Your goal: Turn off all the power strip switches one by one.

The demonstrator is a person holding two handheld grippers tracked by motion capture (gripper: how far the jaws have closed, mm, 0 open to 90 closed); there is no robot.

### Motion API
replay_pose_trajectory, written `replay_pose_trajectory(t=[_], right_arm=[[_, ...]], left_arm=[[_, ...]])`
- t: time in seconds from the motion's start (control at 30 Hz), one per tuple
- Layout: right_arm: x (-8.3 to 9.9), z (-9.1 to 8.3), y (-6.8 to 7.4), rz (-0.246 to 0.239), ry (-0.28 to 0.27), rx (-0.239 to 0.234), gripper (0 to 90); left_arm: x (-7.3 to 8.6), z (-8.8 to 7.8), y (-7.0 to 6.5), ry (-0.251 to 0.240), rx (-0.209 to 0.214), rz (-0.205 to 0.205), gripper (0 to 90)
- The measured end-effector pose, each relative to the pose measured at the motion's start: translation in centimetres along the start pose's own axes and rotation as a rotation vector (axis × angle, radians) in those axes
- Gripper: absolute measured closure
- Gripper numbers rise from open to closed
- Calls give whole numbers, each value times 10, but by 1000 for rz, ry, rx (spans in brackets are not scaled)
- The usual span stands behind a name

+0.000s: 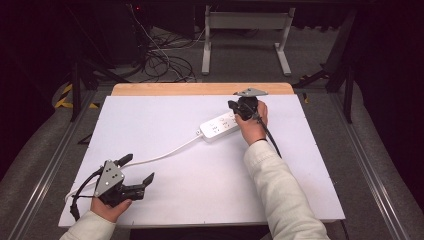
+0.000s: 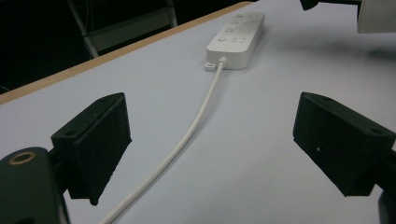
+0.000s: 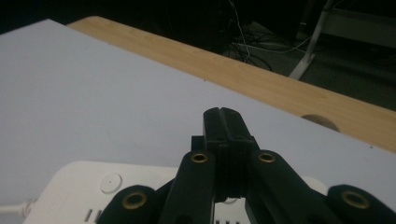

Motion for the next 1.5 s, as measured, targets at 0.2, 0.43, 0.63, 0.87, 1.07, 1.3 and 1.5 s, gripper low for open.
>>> replay_pose_trajectory(t=[0.2, 0.43, 0.63, 0.87, 1.07, 1.3, 1.5], right_arm=[[2, -7, -10, 8, 17, 17, 900], [2, -9, -19, 4, 25, 32, 900], [2, -16, -44, 49, 32, 74, 900], [5, -12, -52, 27, 80, 93, 900], [16, 1, -52, 21, 120, 94, 900], [27, 12, -46, 20, 150, 80, 900], [30, 14, -47, 20, 160, 82, 900]], left_arm=[[0, 0, 0, 2, -1, 0, 119], [1, 1, 1, 8, -4, 7, 119], [1, 2, 0, 7, -1, -2, 119], [1, 2, 1, 8, -2, -5, 119], [1, 1, 2, 8, -5, 2, 119], [1, 1, 2, 7, -4, 3, 119], [1, 0, 2, 5, -4, 0, 118]])
Point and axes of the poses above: each handheld gripper's, and its own axes: z roughly forward along the jaws, x roughly out of its underside, y roughly to its left, the point moved 10 cm from there along z, roughly forward along the jaws, and after that the axes turned 3 degrees about x, right-handed, at the moved point
